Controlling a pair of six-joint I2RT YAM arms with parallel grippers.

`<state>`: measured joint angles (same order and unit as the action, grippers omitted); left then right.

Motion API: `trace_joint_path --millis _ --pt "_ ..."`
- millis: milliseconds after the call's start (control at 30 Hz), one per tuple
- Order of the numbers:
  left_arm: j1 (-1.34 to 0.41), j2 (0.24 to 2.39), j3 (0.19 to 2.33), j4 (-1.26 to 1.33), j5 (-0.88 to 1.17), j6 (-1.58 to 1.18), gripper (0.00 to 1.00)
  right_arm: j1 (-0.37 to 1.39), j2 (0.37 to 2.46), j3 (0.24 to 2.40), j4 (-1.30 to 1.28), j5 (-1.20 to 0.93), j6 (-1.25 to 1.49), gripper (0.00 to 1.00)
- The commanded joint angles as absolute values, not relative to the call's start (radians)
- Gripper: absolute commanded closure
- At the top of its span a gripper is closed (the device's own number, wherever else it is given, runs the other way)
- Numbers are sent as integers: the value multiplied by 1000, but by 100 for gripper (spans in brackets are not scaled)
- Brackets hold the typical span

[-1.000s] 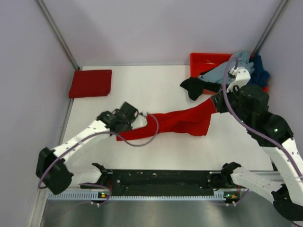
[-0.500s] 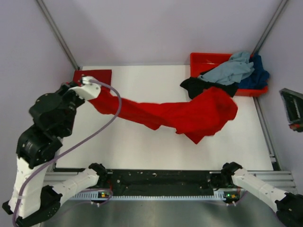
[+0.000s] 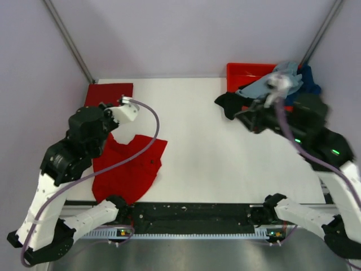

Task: Fold and stack the t-shirts
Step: Flatten out the tshirt

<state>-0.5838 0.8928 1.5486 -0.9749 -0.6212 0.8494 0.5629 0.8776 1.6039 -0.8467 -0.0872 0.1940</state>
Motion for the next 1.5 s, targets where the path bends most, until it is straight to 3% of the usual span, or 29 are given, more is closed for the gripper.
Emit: trace_joint_path --millis 0,33,67,167,233,300,333,567,867,933,1067,1100,1333,1467 --pt "-581 914 1513 -948 -583 765 100 665 1034 1263 -612 -332 164 65" --pt "-580 914 1508 -942 -591 762 100 713 1038 1190 -497 -301 141 52" --pt "-580 913 1505 -939 -603 756 100 742 1048 1108 -397 -276 137 45" --pt "-581 911 1503 -928 -649 749 100 764 1162 990 -142 -215 211 40" --pt "-578 908 1502 -920 -689 741 100 776 1288 997 -82 -193 256 25" --pt "-577 897 1493 -917 -719 735 100 804 1430 1037 -51 -161 316 25" --pt "-577 893 1479 -911 -735 736 100 824 1490 1069 -38 -166 330 18" --pt "-548 864 1434 -891 -779 752 100 1008 1914 1371 -77 -308 432 19" --pt "-545 856 1459 -905 -784 762 100 1066 2144 1514 -116 -647 551 21" --pt "-546 859 1460 -900 -790 764 100 1089 2201 1569 -156 -664 548 28" --pt "-546 864 1463 -897 -790 764 100 1066 2212 1595 -193 -589 557 93" --pt "-545 864 1462 -897 -792 764 100 1049 2191 1576 -190 -553 564 100" --pt "-541 877 1395 -897 -709 756 100 774 1798 1246 -167 -345 549 100" --pt "-572 908 1330 -949 -504 720 100 599 1602 1137 -328 -272 396 100"
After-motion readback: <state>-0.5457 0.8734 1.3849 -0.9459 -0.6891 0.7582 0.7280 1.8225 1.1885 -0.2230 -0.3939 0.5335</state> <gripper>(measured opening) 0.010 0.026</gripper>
